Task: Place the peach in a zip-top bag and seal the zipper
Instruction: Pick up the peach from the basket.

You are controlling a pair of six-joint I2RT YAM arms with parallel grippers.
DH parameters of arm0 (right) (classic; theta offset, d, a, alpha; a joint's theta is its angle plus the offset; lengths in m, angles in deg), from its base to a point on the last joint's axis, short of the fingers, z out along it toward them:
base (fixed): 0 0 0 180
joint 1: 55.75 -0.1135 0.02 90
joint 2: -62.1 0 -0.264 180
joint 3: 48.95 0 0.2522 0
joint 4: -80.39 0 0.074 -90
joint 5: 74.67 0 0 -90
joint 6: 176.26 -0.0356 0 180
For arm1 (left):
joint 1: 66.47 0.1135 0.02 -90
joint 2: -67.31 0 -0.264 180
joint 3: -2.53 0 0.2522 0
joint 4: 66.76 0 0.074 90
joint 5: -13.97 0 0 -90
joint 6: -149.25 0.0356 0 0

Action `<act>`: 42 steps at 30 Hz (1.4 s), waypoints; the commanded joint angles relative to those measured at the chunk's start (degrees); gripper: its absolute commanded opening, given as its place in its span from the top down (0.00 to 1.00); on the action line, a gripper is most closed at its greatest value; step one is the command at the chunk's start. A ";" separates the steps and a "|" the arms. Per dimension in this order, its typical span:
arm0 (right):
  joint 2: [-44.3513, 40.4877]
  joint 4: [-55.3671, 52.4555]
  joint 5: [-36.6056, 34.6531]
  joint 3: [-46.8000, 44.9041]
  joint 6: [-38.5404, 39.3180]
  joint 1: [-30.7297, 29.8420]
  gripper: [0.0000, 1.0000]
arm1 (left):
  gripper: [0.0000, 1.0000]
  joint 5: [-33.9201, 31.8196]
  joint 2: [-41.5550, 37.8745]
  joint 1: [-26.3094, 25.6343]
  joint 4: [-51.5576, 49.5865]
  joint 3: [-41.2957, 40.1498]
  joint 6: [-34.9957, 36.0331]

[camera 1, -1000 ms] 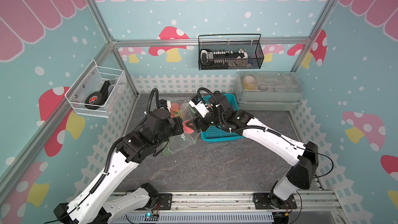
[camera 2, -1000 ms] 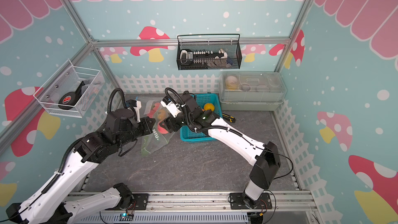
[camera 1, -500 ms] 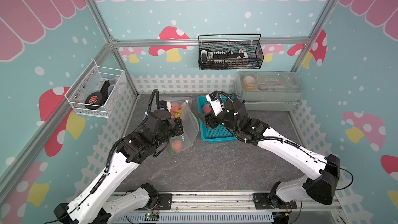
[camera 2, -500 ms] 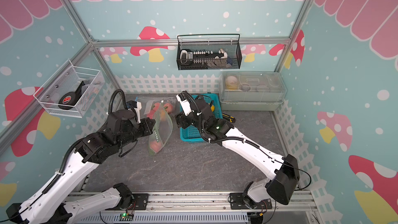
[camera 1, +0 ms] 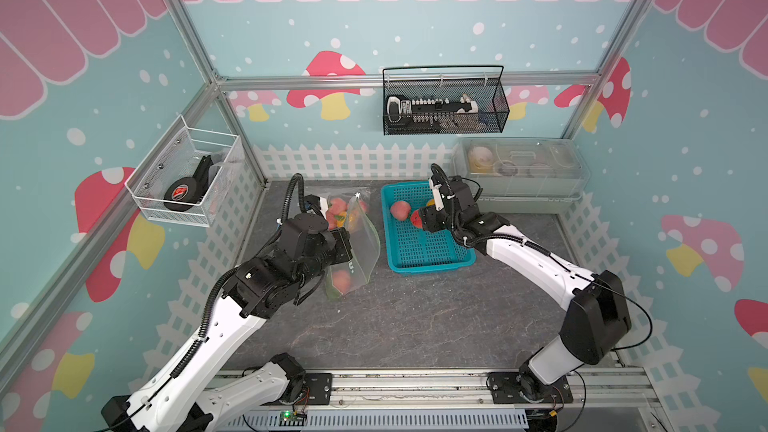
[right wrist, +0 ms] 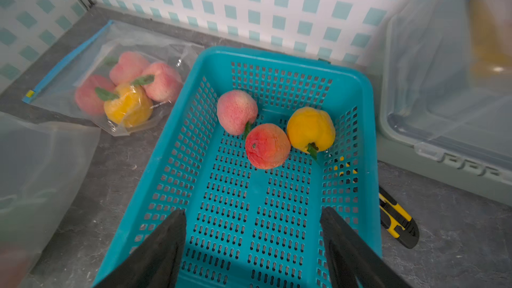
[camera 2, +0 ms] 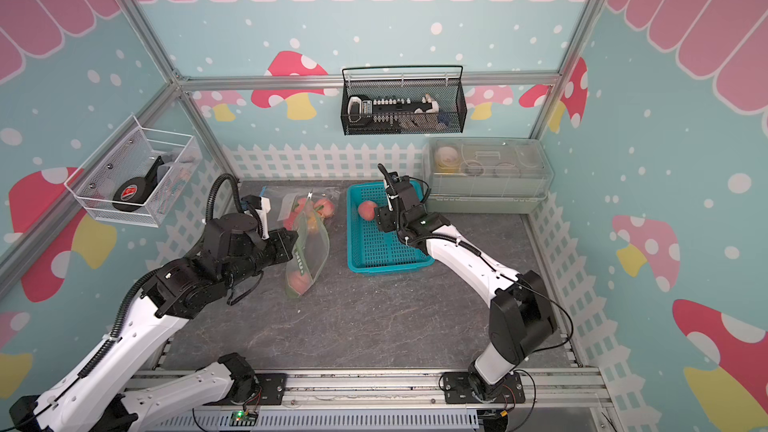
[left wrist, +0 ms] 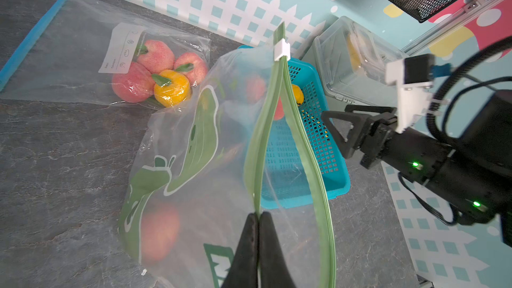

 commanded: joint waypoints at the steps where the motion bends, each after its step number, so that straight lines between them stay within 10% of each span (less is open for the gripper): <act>1: 4.19 -0.21 4.04 1.17 0.34 1.62 0.22 | 1.00 -1.12 -0.34 0.16 0.72 -0.58 -0.07; 42: 38.46 -11.45 4.41 30.11 5.11 5.97 0.26 | 1.00 -1.56 -0.30 0.52 0.44 -0.68 0.03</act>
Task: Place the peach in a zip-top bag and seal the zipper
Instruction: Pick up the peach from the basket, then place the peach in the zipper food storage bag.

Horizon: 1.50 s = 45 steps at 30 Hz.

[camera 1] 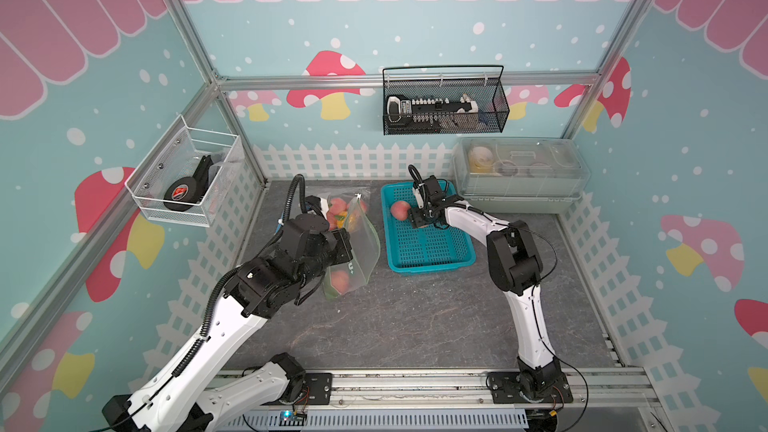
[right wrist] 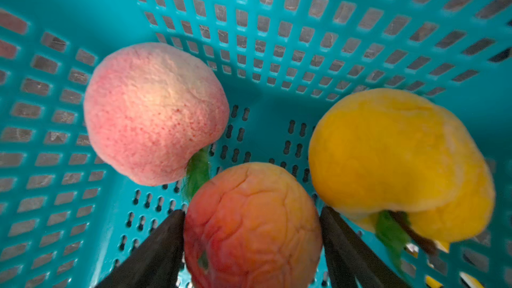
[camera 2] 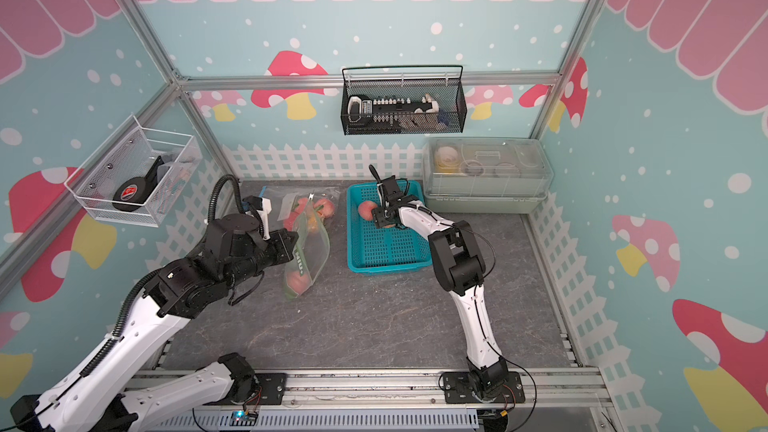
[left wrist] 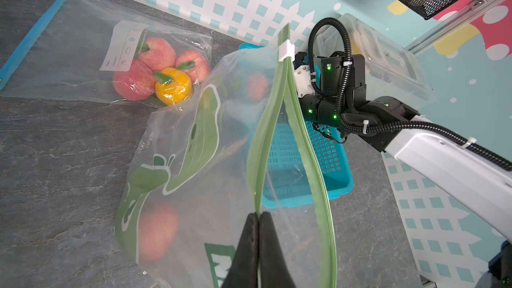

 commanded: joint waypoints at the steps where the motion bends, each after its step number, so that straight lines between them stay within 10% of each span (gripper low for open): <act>1: 1.86 -3.72 -0.86 1.42 0.79 0.22 0.27 | 1.00 -1.40 -0.25 0.46 0.24 0.00 0.09; 7: -0.50 -3.19 1.22 -0.33 0.20 0.37 0.40 | 1.00 -1.26 -0.22 0.61 0.23 0.05 0.11; 26: -37.19 30.52 31.94 -31.85 -20.53 1.36 0.37 | 1.00 -1.04 0.53 0.69 0.62 0.33 -0.38; 45: -44.58 39.68 45.79 -30.27 -21.89 -11.12 0.37 | 1.00 0.15 3.23 0.73 1.75 1.79 -1.12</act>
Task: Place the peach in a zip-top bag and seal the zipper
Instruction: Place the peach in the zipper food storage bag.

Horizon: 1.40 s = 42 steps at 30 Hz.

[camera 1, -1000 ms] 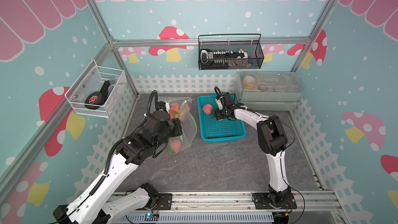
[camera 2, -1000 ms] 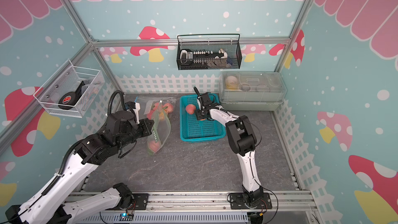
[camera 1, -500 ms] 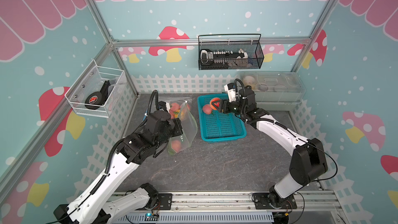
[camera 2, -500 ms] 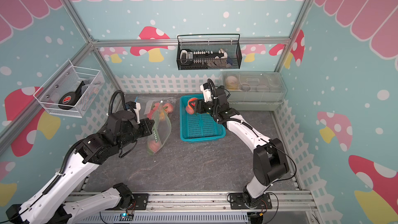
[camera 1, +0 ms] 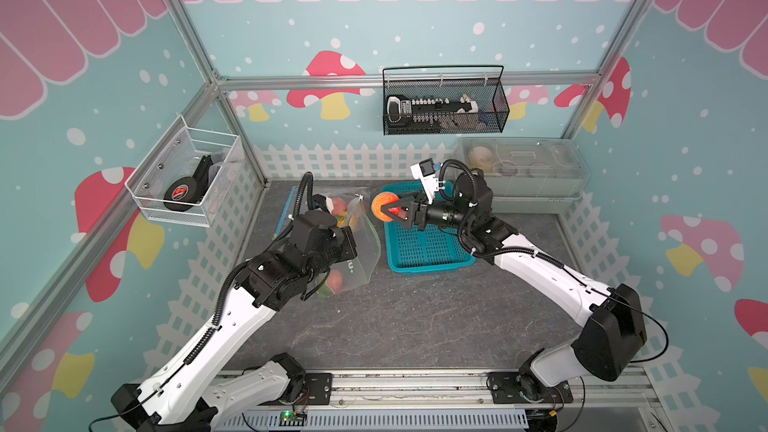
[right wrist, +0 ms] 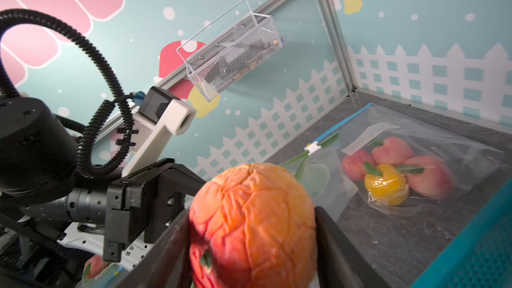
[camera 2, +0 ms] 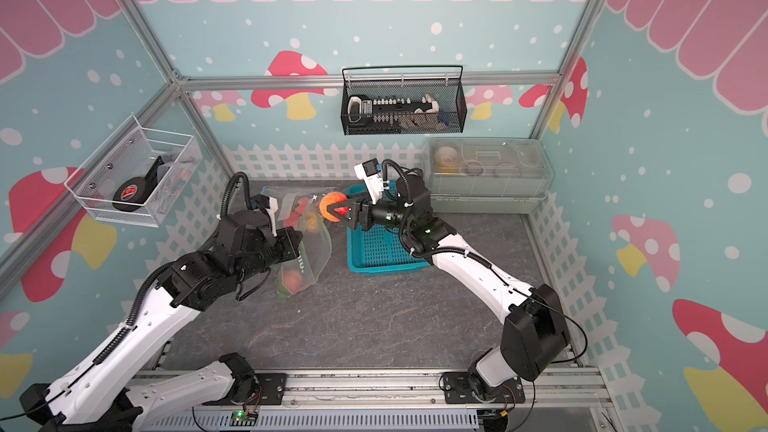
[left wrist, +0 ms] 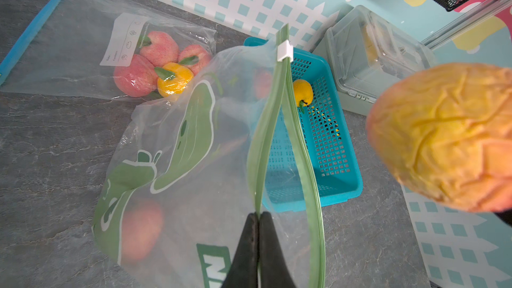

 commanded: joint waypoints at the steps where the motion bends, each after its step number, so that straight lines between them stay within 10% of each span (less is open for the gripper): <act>1: 0.57 0.24 2.51 2.12 1.32 -1.79 0.37 | 1.00 0.20 0.16 0.34 1.17 1.74 -0.84; 22: 7.68 -26.25 -9.16 9.07 16.64 -7.31 0.35 | 1.00 0.19 -2.73 0.35 2.28 0.16 -0.61; 42: 0.99 -22.66 -15.01 6.01 21.16 -7.68 0.22 | 1.00 1.38 -1.70 0.33 2.43 0.08 -0.41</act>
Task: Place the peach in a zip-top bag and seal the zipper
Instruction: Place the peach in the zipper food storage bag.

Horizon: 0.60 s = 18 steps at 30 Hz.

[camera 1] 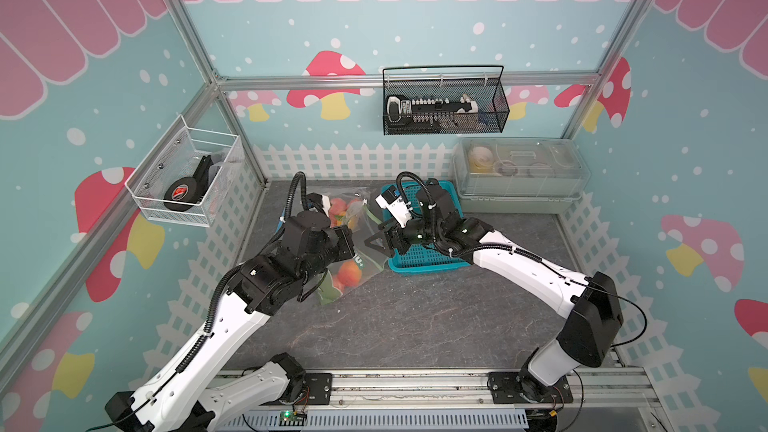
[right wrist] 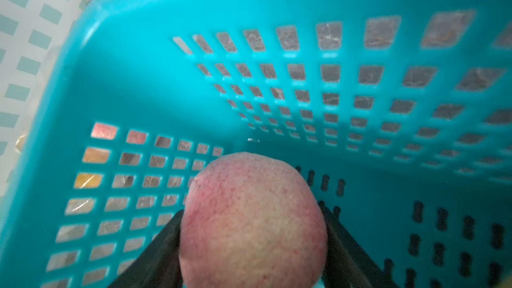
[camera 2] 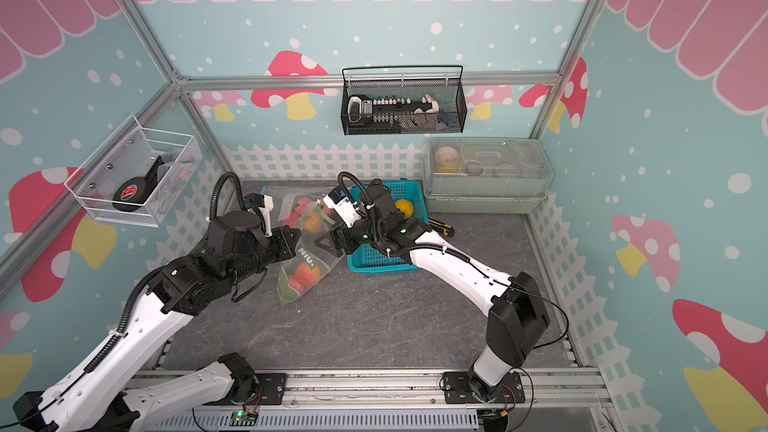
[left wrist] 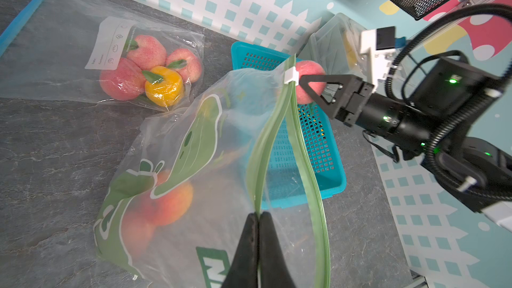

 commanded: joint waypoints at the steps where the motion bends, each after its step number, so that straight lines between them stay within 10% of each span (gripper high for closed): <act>1: -5.46 4.37 -5.31 -2.35 2.17 -0.30 0.22 | 1.00 0.33 0.26 0.35 1.18 -0.08 -0.43; 10: -12.95 8.81 -25.06 -10.53 3.33 2.02 0.22 | 1.00 0.22 -0.07 0.35 1.18 -0.34 -0.34; 18: -7.93 8.13 -23.84 -12.59 -1.58 10.18 0.22 | 1.00 0.43 -0.17 0.36 1.14 -0.50 -0.08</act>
